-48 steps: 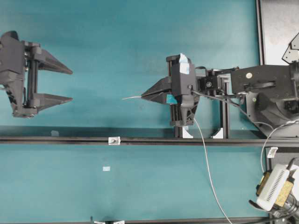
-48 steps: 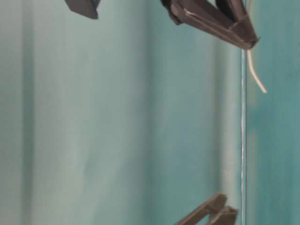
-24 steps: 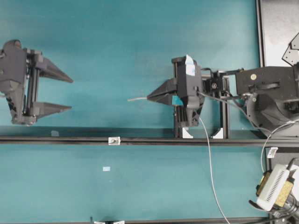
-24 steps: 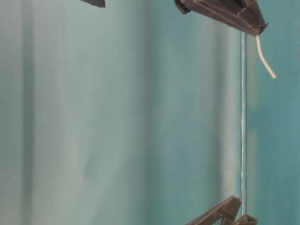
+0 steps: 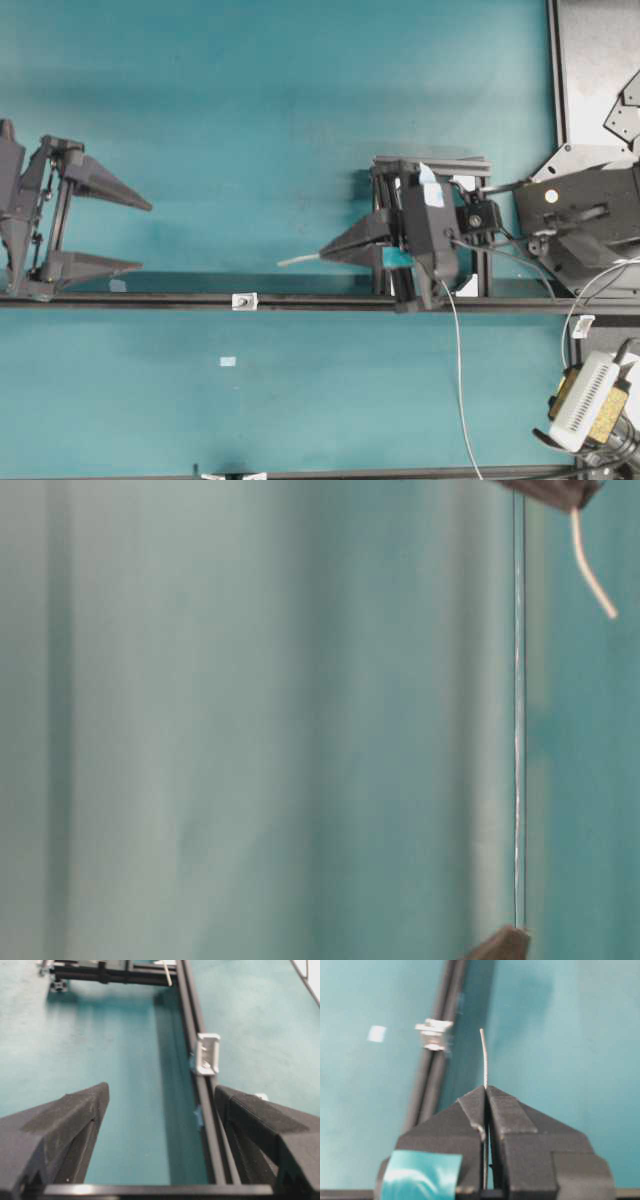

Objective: Insert the wire into the hole on the right side and pull it with the left arm.
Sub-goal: 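Lift the wire and carry it toward the white bracket on the rail, then align the wire tip with the bracket hole using the right gripper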

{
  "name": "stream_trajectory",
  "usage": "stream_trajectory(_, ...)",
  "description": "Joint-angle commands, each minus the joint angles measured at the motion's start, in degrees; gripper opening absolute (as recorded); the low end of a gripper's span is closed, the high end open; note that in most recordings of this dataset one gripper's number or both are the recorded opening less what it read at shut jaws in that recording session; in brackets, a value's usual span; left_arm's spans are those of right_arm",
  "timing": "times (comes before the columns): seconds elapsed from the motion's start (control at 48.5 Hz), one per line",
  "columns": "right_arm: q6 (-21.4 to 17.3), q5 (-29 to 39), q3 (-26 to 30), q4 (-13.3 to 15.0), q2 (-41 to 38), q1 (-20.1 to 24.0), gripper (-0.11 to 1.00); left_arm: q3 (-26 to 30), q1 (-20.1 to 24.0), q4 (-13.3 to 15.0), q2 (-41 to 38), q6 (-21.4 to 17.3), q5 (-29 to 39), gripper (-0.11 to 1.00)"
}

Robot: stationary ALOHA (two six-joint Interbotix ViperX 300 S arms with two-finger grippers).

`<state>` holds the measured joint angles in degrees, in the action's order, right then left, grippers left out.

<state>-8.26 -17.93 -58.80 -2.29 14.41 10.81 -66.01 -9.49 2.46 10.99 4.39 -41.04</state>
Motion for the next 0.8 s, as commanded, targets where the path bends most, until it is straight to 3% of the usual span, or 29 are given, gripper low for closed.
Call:
stream_trajectory(0.0, -0.09, -2.99, -0.44, -1.49, -0.18, 1.32, 0.03, -0.09, -1.32, 0.53, -0.88, 0.09, -2.81, 0.84)
stream_trajectory(0.227, 1.32, -10.99, -2.72, -7.82, -3.25, 4.13, 0.03, 0.35, -3.16, 0.70, -4.57, 0.09, -5.19, 0.83)
stream_trajectory(0.392, 6.24, -15.47, -2.72, -14.77, -5.80, 8.35, 0.03, 0.79, -3.96, 0.70, -7.29, 0.09, -8.96, 0.84)
stream_trajectory(0.495, 11.69, -19.07, -2.72, -22.06, -7.38, 11.78, 0.03, 0.97, -4.13, 0.70, -9.40, 0.09, -11.95, 0.84)
stream_trajectory(0.681, 22.41, -25.75, -2.11, -38.23, -10.63, 19.34, 0.03, 1.93, -4.48, 0.70, -12.57, 0.09, -15.03, 0.83)
stream_trajectory(0.784, 25.66, -27.86, -1.14, -44.47, -12.74, 22.32, 0.03, 2.81, -4.48, 0.70, -14.50, 0.00, -15.73, 0.83)
